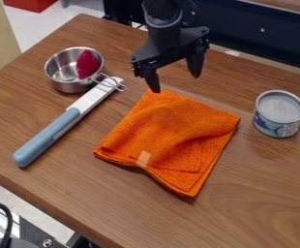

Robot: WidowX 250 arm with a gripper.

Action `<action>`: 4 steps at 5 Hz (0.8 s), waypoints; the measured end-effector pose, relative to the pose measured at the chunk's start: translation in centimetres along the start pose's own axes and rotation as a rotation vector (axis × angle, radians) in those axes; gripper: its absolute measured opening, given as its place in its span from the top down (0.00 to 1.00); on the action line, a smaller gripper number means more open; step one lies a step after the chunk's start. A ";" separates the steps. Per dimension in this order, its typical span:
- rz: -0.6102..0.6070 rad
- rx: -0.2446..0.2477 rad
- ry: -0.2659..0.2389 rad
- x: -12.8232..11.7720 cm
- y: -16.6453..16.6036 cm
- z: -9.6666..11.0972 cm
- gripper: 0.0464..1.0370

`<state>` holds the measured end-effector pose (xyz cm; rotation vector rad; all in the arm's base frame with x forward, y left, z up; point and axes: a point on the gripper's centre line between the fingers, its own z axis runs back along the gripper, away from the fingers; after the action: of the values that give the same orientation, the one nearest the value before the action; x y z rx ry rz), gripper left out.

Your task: Move the can to the lower right corner of table

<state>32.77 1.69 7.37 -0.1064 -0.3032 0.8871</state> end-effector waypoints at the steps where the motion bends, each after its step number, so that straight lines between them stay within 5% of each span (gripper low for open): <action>1: -0.009 0.025 0.017 -0.5 0.3 -0.8 0.04; 3: -0.301 0.083 -0.095 0.2 -4.9 -2.4 0.04; 4: -0.474 -0.003 -0.129 -0.1 -7.6 -2.2 0.04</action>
<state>39.06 -3.14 6.87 0.0216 -0.4285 0.4237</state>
